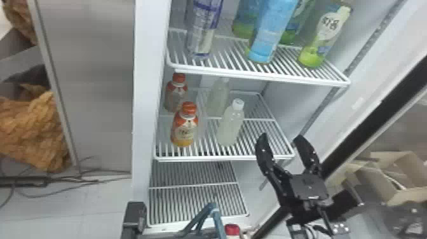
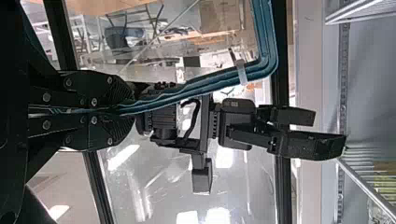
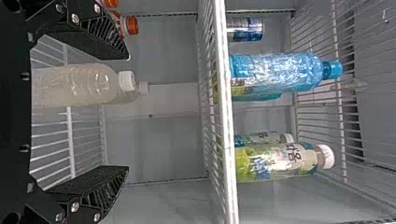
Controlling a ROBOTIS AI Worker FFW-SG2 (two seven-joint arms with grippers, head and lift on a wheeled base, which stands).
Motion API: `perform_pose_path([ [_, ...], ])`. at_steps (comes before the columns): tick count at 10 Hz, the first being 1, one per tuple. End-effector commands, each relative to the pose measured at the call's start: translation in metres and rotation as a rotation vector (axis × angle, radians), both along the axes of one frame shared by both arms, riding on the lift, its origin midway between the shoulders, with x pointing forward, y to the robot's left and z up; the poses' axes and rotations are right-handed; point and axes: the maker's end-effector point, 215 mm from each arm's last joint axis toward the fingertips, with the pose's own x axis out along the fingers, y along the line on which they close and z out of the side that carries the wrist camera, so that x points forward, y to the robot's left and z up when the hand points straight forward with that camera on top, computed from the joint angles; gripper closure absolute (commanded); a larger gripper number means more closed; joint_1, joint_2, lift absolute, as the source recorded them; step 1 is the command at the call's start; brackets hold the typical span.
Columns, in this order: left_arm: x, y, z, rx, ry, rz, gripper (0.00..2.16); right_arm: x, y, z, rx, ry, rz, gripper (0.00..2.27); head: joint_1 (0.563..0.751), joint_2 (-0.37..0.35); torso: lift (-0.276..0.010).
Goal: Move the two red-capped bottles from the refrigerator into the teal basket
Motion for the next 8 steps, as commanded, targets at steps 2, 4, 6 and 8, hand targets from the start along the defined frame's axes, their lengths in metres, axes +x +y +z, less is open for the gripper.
perform_pose_path([
  [2,-0.0003,-0.0001,0.0000,0.000,0.001,-0.001,1.11,-0.0023,-0.0005,0.0034,-0.022,-0.006,-0.008,0.19,0.695,-0.350,-0.228],
  [4,-0.0003,0.0004,-0.0001,-0.002,0.003,0.001,1.11,-0.0036,-0.0006,0.0028,-0.022,-0.003,-0.009,0.19,0.695,-0.350,-0.228],
  [6,-0.0002,0.0004,0.0005,-0.003,0.004,0.001,1.11,-0.0041,-0.0003,0.0032,-0.023,-0.003,-0.008,0.19,0.695,-0.350,-0.228],
  [8,-0.0002,0.0009,-0.0001,-0.002,0.004,0.001,1.11,-0.0043,-0.0011,0.0046,-0.023,-0.006,-0.010,0.19,0.695,-0.350,-0.228],
])
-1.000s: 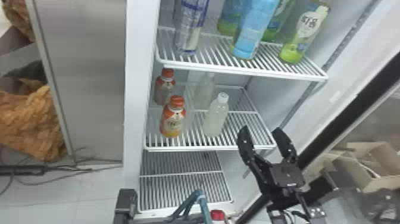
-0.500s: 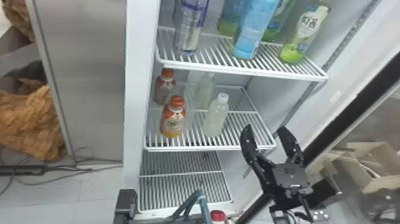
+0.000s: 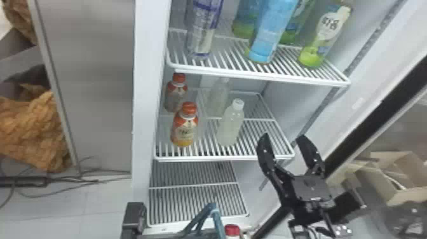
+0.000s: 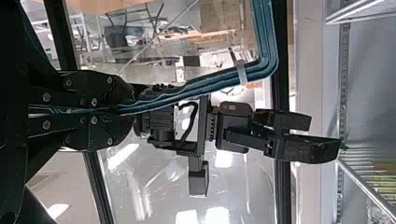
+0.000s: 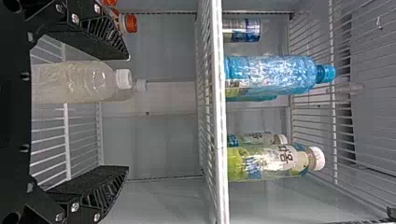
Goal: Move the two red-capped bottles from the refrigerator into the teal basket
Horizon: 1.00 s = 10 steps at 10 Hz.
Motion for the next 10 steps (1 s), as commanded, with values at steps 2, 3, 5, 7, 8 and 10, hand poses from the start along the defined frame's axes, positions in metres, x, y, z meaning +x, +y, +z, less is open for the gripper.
perform_pose_path([
  [2,-0.0006,-0.0001,-0.0002,0.001,0.000,-0.002,1.11,-0.0006,-0.0001,0.0009,-0.001,-0.001,0.000,0.19,0.695,-0.350,-0.228],
  [3,-0.0006,-0.0001,-0.0002,0.001,0.000,-0.002,1.11,-0.0007,-0.0001,0.0017,-0.002,-0.003,0.001,0.19,0.695,-0.350,-0.228],
  [5,-0.0006,-0.0001,-0.0002,0.001,0.000,-0.002,1.11,-0.0010,-0.0011,0.0025,-0.002,-0.006,-0.002,0.19,0.695,-0.350,-0.228],
  [7,-0.0014,-0.0001,-0.0007,0.001,0.003,-0.002,1.11,-0.0011,-0.0011,0.0034,-0.004,-0.008,-0.001,0.19,0.695,-0.350,-0.228],
  [8,-0.0006,-0.0001,-0.0002,0.001,0.000,-0.002,1.11,-0.0013,-0.0011,0.0040,-0.003,-0.011,-0.002,0.19,0.695,-0.350,-0.228],
  [10,-0.0006,-0.0002,-0.0001,-0.001,0.002,0.000,1.11,-0.0013,-0.0011,0.0040,-0.003,-0.011,-0.002,0.19,0.695,-0.350,-0.228],
])
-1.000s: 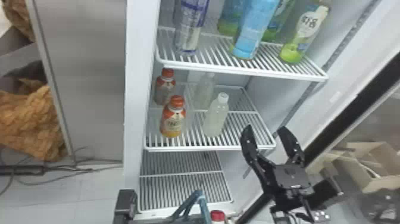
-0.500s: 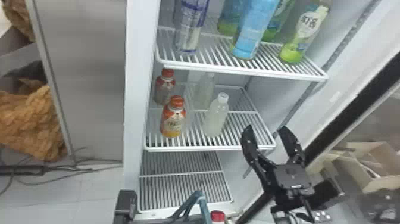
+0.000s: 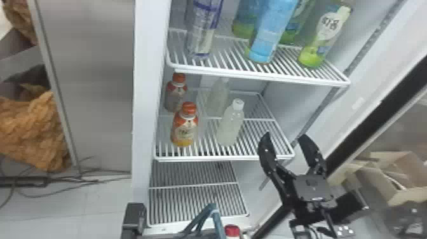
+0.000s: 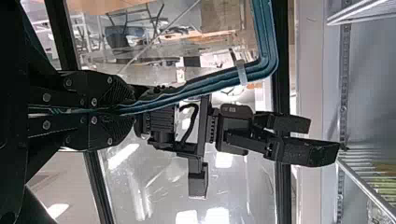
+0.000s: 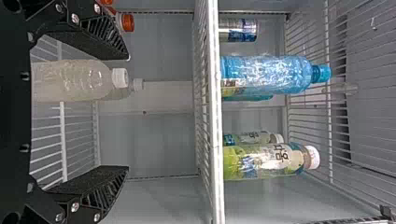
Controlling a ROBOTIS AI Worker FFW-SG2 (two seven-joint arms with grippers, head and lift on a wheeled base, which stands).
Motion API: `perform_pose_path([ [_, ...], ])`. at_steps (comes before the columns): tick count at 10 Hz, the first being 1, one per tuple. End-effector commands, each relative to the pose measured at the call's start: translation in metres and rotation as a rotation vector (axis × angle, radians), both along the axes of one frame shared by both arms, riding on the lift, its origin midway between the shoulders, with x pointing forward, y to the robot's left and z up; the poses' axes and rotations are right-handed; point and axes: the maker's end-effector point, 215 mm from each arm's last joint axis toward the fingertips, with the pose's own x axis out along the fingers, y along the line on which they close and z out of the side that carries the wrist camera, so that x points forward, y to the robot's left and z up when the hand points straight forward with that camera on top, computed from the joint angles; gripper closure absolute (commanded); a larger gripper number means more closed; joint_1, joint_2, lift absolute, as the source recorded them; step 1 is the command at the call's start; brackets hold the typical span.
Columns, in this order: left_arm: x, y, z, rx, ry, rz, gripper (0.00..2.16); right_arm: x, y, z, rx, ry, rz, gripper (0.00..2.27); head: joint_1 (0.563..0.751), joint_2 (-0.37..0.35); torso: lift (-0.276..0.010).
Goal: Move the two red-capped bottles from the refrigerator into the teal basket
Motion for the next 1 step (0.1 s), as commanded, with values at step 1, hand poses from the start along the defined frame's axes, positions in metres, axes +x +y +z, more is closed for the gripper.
perform_pose_path([
  [1,0.0001,-0.0001,0.0002,-0.001,0.000,0.000,1.11,0.0000,0.0000,0.0001,0.000,0.000,0.000,0.19,0.695,-0.350,-0.228],
])
